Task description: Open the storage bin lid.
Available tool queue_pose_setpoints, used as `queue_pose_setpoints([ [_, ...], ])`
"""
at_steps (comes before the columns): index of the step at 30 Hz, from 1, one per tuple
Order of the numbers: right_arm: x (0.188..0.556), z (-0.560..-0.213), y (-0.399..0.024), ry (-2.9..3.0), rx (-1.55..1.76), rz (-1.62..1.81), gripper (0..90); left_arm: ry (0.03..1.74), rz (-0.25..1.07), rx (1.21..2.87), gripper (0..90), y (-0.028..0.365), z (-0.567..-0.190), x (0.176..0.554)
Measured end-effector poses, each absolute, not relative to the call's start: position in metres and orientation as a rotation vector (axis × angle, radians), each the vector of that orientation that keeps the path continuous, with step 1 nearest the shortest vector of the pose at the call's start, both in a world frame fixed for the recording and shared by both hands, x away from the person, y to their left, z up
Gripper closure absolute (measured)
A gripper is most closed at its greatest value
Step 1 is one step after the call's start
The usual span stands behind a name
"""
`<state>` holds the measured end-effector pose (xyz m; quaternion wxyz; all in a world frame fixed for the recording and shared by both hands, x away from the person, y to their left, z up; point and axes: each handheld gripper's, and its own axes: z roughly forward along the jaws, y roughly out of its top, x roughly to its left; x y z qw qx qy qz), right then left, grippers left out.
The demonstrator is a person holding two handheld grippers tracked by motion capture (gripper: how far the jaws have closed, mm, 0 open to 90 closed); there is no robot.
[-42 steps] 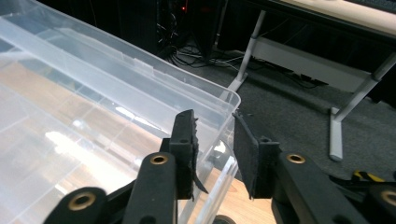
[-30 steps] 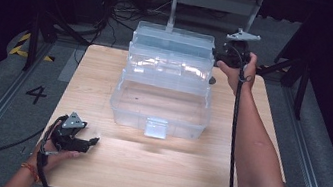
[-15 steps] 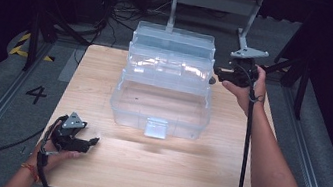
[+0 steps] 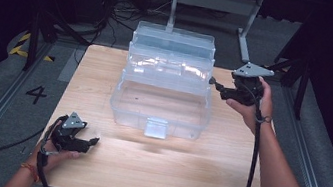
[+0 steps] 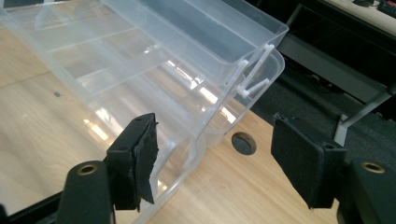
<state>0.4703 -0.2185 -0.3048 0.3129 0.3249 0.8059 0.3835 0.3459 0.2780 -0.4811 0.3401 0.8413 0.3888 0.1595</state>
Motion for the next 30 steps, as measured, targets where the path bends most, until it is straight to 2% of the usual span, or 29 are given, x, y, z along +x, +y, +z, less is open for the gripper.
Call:
queue_pose_setpoints([
  [30,0.415,-0.365,-0.254,2.201,0.830,0.870,26.8,1.015,0.413,2.187,22.6,0.278,-0.481,0.346],
])
